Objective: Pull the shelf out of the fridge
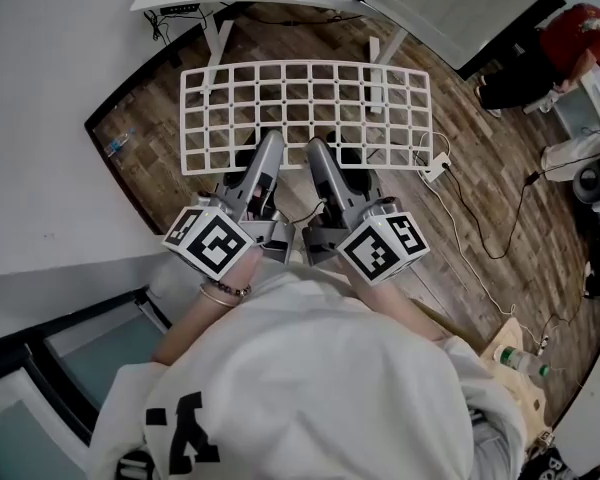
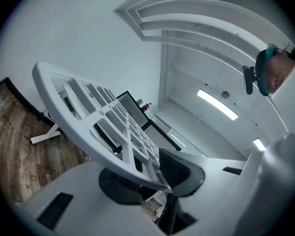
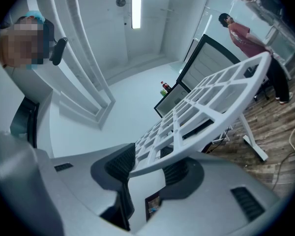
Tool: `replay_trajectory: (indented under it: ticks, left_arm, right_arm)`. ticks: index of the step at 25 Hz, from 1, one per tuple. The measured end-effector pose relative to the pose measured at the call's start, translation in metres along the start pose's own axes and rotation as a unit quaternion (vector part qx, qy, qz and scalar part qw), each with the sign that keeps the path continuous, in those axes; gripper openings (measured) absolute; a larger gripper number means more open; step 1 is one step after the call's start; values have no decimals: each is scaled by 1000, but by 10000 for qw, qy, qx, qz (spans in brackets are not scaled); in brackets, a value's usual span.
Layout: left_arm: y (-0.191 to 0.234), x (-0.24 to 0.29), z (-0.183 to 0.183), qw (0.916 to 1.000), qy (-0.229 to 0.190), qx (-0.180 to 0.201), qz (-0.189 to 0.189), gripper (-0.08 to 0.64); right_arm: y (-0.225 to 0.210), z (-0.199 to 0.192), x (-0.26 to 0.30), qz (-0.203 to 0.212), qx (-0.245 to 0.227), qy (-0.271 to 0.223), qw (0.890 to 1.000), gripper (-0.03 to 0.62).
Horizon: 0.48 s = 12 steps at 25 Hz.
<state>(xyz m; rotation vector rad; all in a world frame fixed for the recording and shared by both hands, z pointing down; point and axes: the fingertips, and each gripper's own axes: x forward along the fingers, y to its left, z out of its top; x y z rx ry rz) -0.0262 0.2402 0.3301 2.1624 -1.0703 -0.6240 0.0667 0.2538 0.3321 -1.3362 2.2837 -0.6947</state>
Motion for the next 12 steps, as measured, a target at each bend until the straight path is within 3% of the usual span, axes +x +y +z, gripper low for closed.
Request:
replay_trajectory:
  ticks: [12]
  left_arm:
    - [1, 8, -9, 10000, 51, -27, 6, 112]
  right_arm:
    - [-11, 2, -2, -49, 9, 17, 10000, 164]
